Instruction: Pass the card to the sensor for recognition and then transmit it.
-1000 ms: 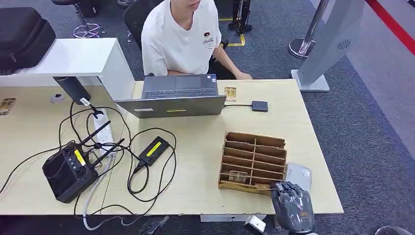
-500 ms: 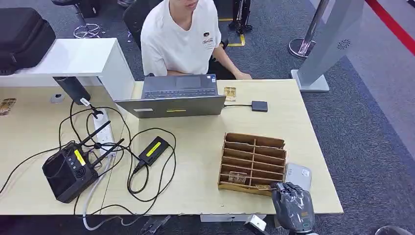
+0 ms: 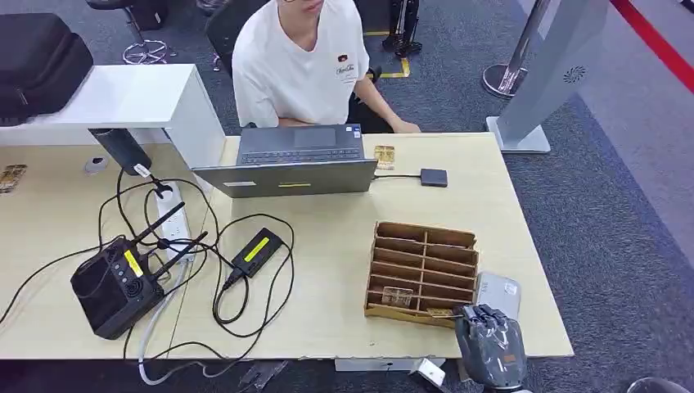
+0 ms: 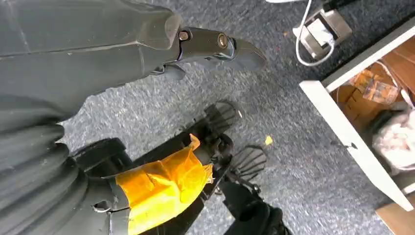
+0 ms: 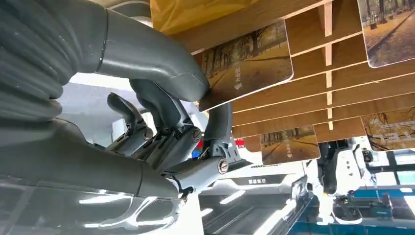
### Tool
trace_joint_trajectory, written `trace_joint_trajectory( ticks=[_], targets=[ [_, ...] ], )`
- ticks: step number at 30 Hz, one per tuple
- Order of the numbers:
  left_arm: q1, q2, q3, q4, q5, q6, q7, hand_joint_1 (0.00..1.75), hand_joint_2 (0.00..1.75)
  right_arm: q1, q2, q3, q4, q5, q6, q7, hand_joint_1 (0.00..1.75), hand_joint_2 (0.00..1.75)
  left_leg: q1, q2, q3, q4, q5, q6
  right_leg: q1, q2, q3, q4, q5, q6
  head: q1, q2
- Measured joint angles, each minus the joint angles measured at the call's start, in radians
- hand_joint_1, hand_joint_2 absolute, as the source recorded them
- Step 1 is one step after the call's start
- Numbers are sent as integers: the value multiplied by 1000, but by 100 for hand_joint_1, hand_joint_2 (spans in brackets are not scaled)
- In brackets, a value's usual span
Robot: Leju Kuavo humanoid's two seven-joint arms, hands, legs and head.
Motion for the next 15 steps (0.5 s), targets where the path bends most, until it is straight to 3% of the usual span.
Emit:
trace_joint_trajectory(
  ticks=[15],
  targets=[
    [0,0,-14,-10,-24,4,7,0,175,0,5,0,-2,-24,0,0,155,175,0,0,0,0,0,0,0,0,0,0,0,0,0,0]
  ],
)
